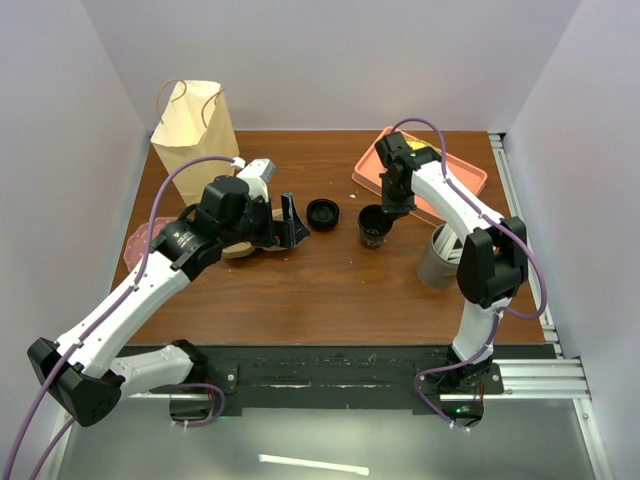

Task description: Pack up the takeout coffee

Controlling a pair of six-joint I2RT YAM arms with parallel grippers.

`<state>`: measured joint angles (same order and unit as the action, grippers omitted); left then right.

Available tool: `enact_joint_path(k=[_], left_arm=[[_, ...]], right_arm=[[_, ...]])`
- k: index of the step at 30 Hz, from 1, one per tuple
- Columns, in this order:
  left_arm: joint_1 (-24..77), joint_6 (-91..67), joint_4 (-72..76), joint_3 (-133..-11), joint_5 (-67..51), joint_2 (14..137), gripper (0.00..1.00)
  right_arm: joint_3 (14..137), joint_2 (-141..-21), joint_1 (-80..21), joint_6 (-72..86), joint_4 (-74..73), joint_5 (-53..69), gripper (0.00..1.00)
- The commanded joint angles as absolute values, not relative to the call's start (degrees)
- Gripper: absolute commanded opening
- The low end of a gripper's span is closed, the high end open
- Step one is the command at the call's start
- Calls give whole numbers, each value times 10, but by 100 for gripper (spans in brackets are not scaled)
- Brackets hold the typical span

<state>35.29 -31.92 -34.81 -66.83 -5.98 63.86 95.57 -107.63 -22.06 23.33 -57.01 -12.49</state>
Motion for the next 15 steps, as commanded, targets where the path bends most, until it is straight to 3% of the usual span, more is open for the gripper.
enact_joint_path(k=[1,8,15], left_arm=[[354,-323,-330,-679,-61,639,98],[353,-323,-329,-679,-61,641,98],[353,-326,-329,-679,-57,643,98]], right_arm=[[970,-1073,-218,238,-566,-132,9],[987,-1064,-218,236,-571,-124,0],[1016,-1041,-219,236,-586,-117,0]])
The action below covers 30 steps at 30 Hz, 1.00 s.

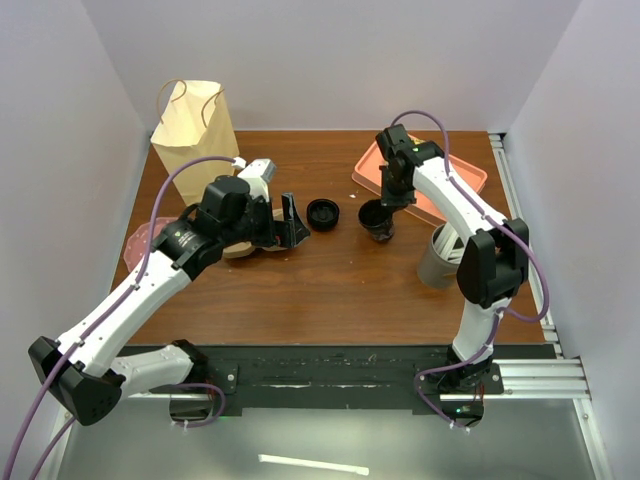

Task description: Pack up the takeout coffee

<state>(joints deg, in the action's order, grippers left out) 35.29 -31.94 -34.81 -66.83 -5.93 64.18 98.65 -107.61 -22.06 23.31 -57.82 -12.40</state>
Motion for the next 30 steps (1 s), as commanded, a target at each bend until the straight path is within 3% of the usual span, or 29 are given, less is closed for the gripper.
enact_joint_path(k=[1,9,18,22,27,28,30], left_arm=[[354,-326,-329,-679,-57,644,98],[354,-327,-328,-679,-59,646,97],[353,-327,-329,-673,-52,646,97],[354,-326,-329,-675,-51,648,97],[353,-326,-328,-677,-54,651,97],[354,-326,-328,-678,-53,651,97],[353,-325,-330,-679,-54,651,97]], right_arm=[[1011,-1030,-218,236,-583,-117,0],[895,-991,-197,247,-498,-63,0],[916,-990,-194,235,-499,-99,0],[954,-1029,-205,222,-574,-179,29],[966,-1054,-250,224,-610,-265,46],[969,-1058,-258,228,-613,-272,57],[975,-1078,-278,244,-627,-294,59]])
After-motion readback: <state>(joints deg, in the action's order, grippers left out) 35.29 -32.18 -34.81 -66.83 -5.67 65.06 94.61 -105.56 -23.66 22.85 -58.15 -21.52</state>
